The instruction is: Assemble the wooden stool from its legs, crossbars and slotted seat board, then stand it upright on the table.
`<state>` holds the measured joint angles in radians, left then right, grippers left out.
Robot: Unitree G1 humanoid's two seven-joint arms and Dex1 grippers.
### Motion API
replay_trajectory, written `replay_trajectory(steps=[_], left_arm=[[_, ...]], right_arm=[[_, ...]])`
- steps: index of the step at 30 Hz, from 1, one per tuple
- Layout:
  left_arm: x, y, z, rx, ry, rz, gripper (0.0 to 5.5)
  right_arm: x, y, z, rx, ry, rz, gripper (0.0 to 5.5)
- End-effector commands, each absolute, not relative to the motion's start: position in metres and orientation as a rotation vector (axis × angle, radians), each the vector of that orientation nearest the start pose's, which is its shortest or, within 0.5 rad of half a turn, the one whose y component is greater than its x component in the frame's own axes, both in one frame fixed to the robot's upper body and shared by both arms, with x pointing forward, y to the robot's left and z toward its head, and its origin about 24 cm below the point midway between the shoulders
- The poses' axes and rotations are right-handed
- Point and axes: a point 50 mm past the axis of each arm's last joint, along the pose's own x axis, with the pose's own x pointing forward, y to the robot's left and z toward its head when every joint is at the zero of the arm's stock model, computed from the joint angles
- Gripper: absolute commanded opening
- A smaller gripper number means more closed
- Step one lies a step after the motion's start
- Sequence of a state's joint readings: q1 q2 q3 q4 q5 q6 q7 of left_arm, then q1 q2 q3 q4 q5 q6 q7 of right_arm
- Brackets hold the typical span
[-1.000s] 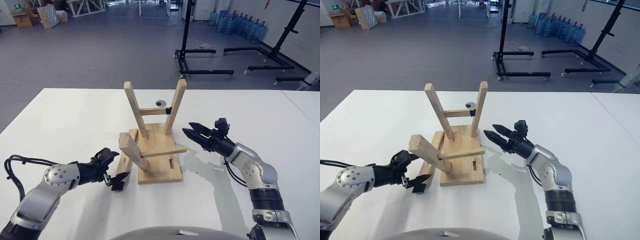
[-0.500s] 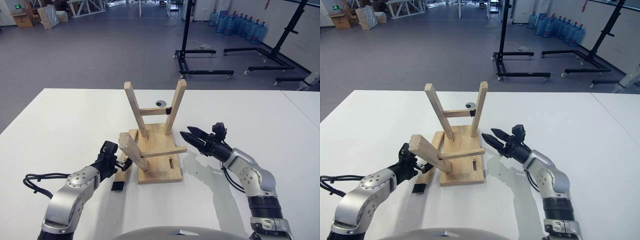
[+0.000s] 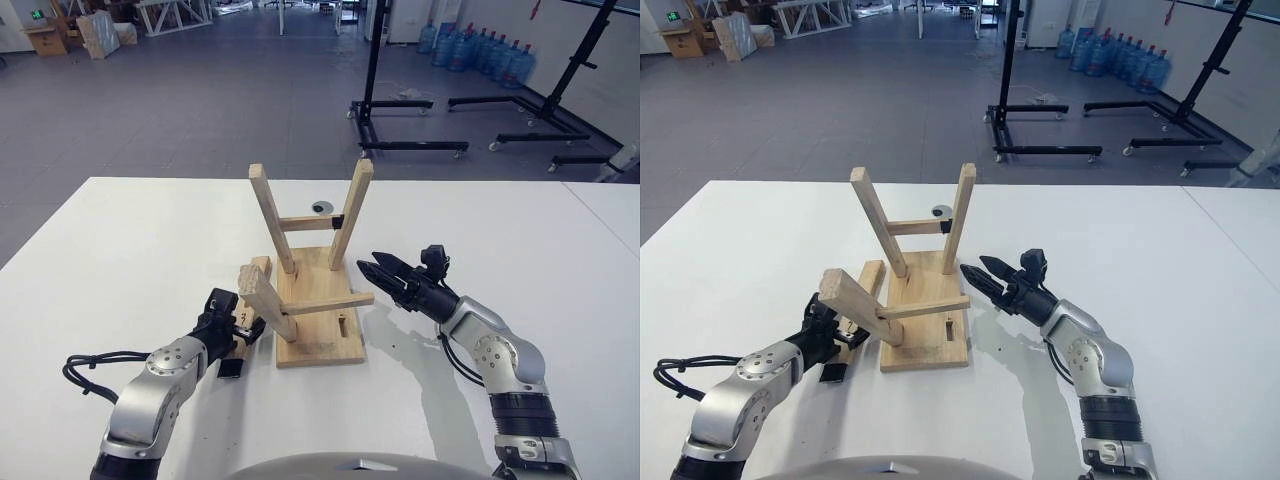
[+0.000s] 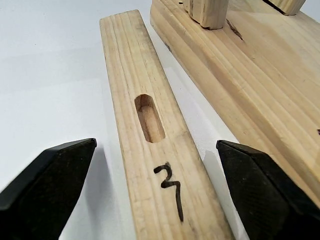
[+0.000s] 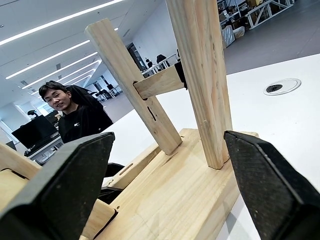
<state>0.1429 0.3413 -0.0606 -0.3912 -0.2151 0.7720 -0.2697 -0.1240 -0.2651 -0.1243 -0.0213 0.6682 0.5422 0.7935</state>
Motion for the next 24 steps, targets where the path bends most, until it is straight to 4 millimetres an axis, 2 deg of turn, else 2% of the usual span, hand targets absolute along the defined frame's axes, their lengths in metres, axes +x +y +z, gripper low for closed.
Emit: replay_trajectory(steps=[1, 9, 14, 18, 24], left_arm=[[0.199, 0.194, 0.007, 0.109, 0.665, -0.219, 3.88], [0.193, 0.198, -0.005, 0.131, 0.700, -0.218, 2.81], [0.194, 0.204, -0.003, 0.131, 0.697, -0.207, 2.38], [0.199, 0.207, 0.000, 0.120, 0.671, -0.196, 2.24], [0.222, 0.221, 0.033, 0.075, 0.401, -0.095, 2.05]], right_arm=[[0.258, -0.167, 0.070, 0.524, 0.151, 0.841, 4.03], [0.258, -0.165, 0.070, 0.536, 0.154, 0.849, 4.03], [0.258, -0.162, 0.070, 0.545, 0.155, 0.855, 4.03], [0.259, -0.162, 0.070, 0.548, 0.149, 0.850, 4.03], [0.261, -0.161, 0.071, 0.551, 0.138, 0.851, 4.03]])
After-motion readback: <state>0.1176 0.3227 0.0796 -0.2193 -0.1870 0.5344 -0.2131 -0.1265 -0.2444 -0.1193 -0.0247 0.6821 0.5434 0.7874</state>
